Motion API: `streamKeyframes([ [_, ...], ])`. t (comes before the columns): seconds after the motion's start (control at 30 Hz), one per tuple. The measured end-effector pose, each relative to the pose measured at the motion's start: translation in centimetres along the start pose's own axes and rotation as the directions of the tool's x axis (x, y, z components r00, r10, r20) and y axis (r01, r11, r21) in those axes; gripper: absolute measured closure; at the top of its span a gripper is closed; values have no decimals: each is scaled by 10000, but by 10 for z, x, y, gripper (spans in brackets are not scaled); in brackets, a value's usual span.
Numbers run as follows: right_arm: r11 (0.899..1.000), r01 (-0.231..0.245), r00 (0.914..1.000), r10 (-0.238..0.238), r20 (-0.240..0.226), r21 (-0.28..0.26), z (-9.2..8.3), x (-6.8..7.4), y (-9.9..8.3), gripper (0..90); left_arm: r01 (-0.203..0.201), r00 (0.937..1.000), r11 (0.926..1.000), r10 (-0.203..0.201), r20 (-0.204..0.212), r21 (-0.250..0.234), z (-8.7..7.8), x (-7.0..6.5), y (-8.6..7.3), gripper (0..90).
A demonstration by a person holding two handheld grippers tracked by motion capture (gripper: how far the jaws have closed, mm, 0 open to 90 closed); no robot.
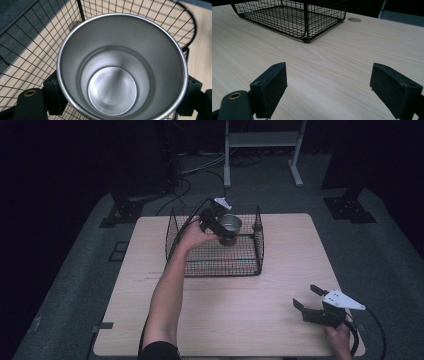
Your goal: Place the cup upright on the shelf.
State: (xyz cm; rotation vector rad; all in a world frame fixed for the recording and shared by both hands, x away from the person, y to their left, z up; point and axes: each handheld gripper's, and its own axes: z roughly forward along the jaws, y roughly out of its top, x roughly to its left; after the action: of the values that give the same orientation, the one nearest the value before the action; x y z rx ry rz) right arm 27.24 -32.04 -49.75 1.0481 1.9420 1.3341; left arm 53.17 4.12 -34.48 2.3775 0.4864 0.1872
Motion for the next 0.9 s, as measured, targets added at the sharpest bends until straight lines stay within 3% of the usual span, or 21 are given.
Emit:
streamKeyframes([
  [0.27, 10000, 21, 10000, -21, 0, -50, 0, 0, 0, 135, 122, 9999, 9993, -124, 41, 340, 17, 1, -5, 179],
  [0.4, 10000, -52, 10000, 52, -24, -46, -1, 0, 0, 135, 431, 9991, 9984, -431, 0, 361, 27, 3, -14, 179],
  [0.5, 10000, -33, 10000, 33, -26, -39, -1, 0, 0, 135, 444, 9990, 9965, -441, -55, 709, 31, 6, -17, 178],
  [0.67, 10000, -59, 10000, 59, -23, -48, -1, 0, 0, 134, 638, 9980, 9954, -636, -51, 722, 34, 9, -20, 178],
  [0.9, 10000, -68, 10000, 68, -25, -49, -1, 0, 0, 135, 878, 9961, 9901, -874, -89, 1100, 44, 12, -28, 178],
])
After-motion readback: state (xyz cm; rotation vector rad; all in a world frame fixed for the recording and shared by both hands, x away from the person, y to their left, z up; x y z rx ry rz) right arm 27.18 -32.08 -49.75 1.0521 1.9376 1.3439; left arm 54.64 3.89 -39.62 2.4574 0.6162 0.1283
